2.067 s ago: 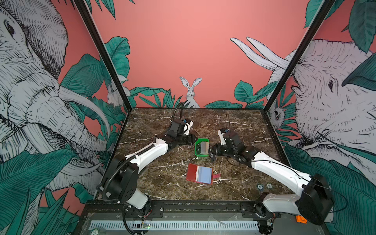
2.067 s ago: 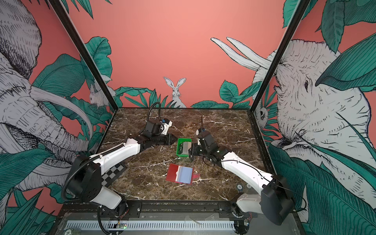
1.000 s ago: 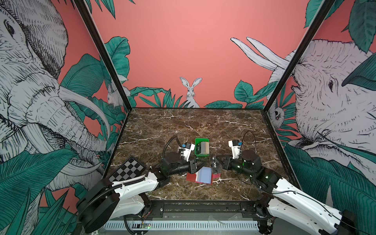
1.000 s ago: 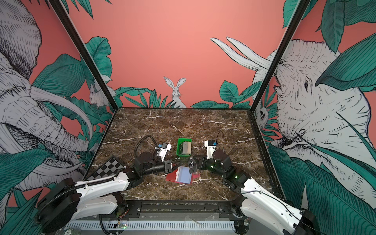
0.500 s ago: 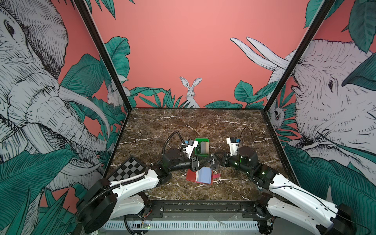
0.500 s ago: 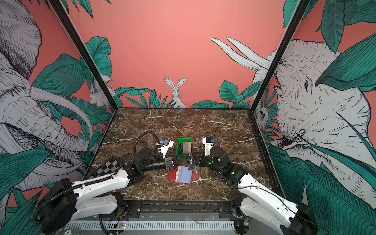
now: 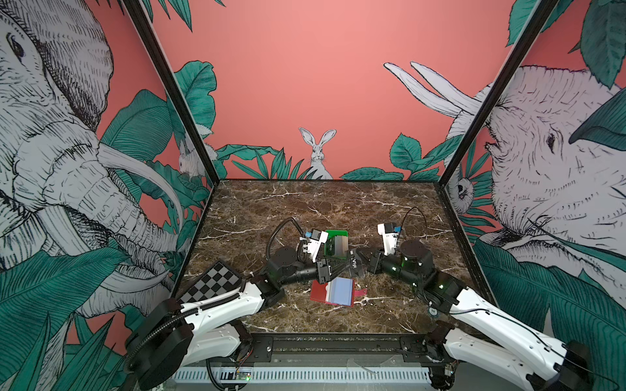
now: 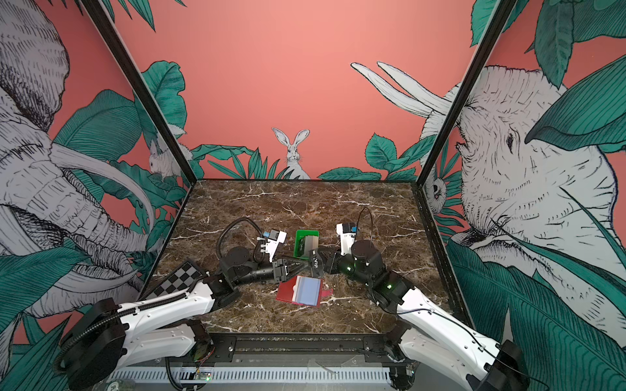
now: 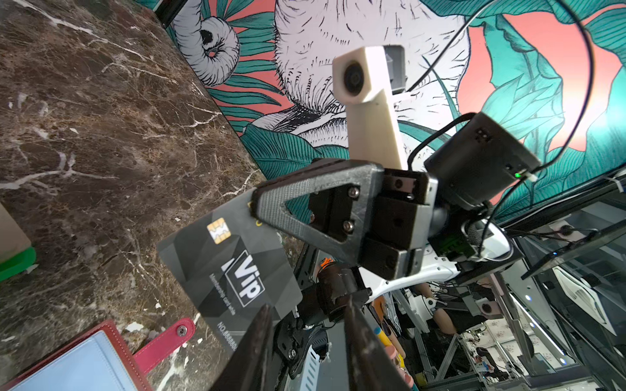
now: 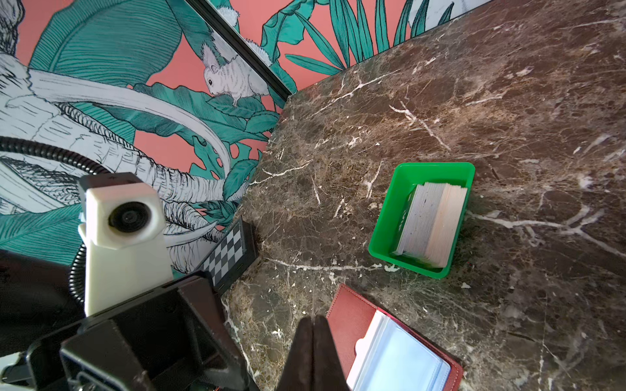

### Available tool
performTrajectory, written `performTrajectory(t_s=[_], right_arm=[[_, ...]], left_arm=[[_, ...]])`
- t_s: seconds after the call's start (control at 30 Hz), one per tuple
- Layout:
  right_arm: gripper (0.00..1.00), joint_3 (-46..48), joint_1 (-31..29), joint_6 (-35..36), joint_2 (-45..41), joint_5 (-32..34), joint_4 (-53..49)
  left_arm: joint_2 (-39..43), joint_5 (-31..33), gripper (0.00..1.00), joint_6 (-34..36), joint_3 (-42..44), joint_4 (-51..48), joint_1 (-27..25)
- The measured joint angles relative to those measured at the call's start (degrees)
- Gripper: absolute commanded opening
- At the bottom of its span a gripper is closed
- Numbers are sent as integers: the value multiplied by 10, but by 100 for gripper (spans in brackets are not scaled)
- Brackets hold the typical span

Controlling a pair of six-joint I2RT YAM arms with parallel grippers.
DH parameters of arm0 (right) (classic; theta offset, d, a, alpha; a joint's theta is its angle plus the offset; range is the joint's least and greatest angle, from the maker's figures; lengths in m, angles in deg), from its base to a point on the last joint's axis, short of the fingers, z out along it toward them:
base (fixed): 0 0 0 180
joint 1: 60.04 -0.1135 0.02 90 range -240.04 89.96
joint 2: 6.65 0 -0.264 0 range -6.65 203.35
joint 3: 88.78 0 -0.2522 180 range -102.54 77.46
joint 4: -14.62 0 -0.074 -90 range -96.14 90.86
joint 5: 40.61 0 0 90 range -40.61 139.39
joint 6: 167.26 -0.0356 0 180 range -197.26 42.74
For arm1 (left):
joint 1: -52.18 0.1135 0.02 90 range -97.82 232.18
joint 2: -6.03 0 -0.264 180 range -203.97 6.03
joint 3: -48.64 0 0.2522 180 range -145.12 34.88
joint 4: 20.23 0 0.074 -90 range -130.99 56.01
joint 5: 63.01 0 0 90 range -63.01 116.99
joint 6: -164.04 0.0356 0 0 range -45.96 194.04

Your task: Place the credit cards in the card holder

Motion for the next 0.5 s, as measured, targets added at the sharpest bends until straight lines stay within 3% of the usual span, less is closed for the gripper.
performTrajectory(t_s=[0.5], right_arm=[[0,39,0,-44,-46,5,37]], left_arm=[[-49,-59,38,-76,51,149,34]])
